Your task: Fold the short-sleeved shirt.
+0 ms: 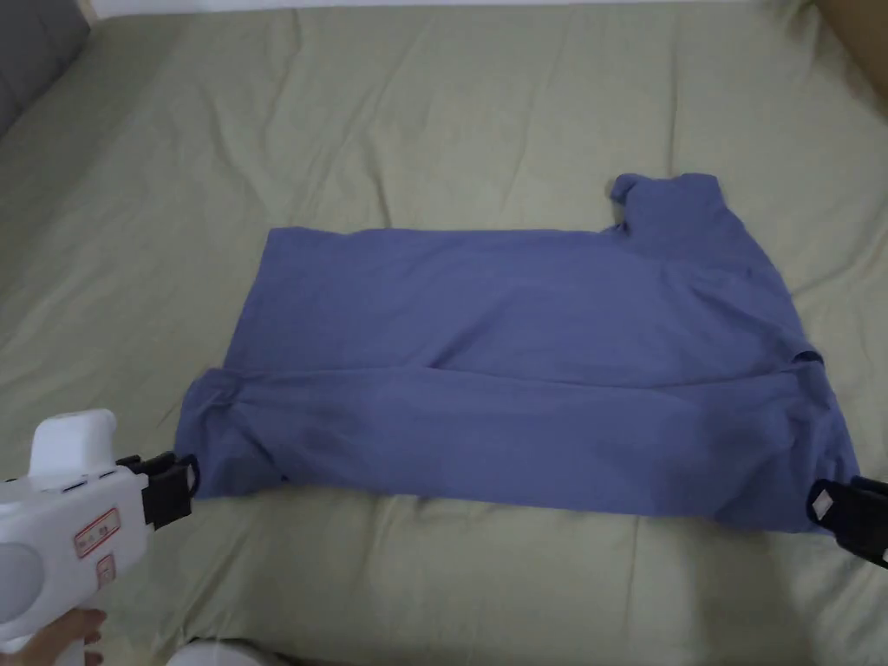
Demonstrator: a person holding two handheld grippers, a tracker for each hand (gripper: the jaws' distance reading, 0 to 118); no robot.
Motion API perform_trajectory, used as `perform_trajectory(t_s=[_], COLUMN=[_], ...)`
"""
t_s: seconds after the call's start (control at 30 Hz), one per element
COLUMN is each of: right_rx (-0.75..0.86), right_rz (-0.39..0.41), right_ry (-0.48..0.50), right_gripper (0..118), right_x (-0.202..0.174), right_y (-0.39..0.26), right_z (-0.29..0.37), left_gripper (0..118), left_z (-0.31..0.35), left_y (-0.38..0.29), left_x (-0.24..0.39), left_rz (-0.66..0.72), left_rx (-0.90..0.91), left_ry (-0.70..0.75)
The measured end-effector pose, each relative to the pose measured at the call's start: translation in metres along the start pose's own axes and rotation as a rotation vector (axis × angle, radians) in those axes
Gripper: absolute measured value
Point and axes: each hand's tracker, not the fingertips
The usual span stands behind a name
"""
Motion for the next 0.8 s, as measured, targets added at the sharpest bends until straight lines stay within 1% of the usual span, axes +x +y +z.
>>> perform_trajectory(t_s=[0.03, 0.07, 0.1, 0.17, 0.23, 0.27, 0.3, 0.33, 0.37, 0.4, 0.43, 0.47, 0.5, 0.53, 0.57, 0.6, 0.63, 0.67, 0.7, 0.73, 0.77, 0.8], right_rx=[0.001, -0.001, -0.002, -0.006, -0.028, -0.032, -0.03, -0.031, -0.032, -0.031, -0.026, -0.025, -0.038, -0.076, -0.112, -0.163, -0.195, -0.196, -0.166, -0.15, -0.153, -0.139], right_rz=[0.001, 0.002, 0.001, -0.001, 0.018, 0.027, 0.04, 0.047, 0.047, 0.045, 0.037, 0.026, 0.006, -0.017, -0.026, -0.031, -0.017, -0.006, 0.01, 0.046, 0.033, -0.005], right_ry=[0.007, 0.013, 0.019, 0.018, 0.02, 0.015, 0.01, 0.002, -0.001, -0.003, -0.007, -0.013, -0.037, -0.073, -0.091, -0.12, -0.131, -0.113, -0.136, -0.128, -0.127, -0.093], right_gripper=[5, 5, 5, 5, 7, 20, 46, 73, 90, 90, 90, 90, 90, 90, 87, 76, 51, 44, 39, 30, 14, 11], right_x=[-0.002, -0.003, -0.003, -0.002, -0.003, -0.001, 0.0, 0.002, 0.006, 0.012, 0.017, 0.025, 0.032, 0.041, 0.047, 0.051, 0.052, 0.051, 0.045, 0.042, 0.042, 0.045], right_y=[-0.001, -0.001, -0.001, 0.0, 0.003, 0.004, 0.006, 0.009, 0.012, 0.016, 0.021, 0.025, 0.031, 0.034, 0.036, 0.036, 0.034, 0.031, 0.028, 0.029, 0.03, 0.031], right_z=[0.0, -0.001, -0.002, -0.004, -0.005, -0.006, -0.007, -0.009, -0.013, -0.016, -0.02, -0.029, -0.041, -0.054, -0.069, -0.082, -0.092, -0.096, -0.092, -0.086, -0.082, -0.076], left_gripper=[36, 51, 56, 55, 55, 50, 41, 27, 9, 6, 5, 5, 5, 4, 4, 4, 4, 4, 4, 4, 4, 4], left_z=[-0.01, -0.021, -0.035, -0.056, -0.054, -0.05, -0.049, -0.048, -0.049, -0.049, -0.049, -0.048, -0.046, -0.045, -0.042, -0.041, -0.038, -0.036, -0.033, -0.031, -0.028, -0.025], left_y=[0.003, 0.005, 0.005, 0.002, 0.004, 0.008, 0.009, 0.008, 0.008, 0.011, 0.013, 0.013, 0.014, 0.015, 0.016, 0.017, 0.018, 0.019, 0.02, 0.021, 0.022, 0.024], left_x=[0.001, 0.002, 0.002, 0.004, 0.007, 0.005, 0.002, 0.001, 0.0, -0.003, -0.002, 0.002, 0.004, 0.006, 0.007, 0.008, 0.007, 0.006, 0.004, 0.003, 0.002, 0.0], left_rz=[-0.01, -0.012, -0.016, -0.014, -0.019, 0.005, 0.04, 0.039, 0.033, 0.033, 0.047, 0.03, -0.015, -0.03, -0.035, -0.043, -0.048, -0.049, -0.048, -0.047, -0.047, -0.047], left_rx=[-0.018, -0.062, -0.104, -0.167, -0.151, -0.147, -0.146, -0.14, -0.137, -0.141, -0.154, -0.156, -0.161, -0.163, -0.163, -0.163, -0.161, -0.159, -0.159, -0.156, -0.151, -0.149], left_ry=[0.01, 0.016, 0.017, 0.008, 0.019, 0.018, 0.016, 0.021, 0.035, 0.027, 0.001, 0.013, 0.016, 0.018, 0.017, 0.012, 0.009, 0.008, -0.002, -0.005, -0.006, -0.013])
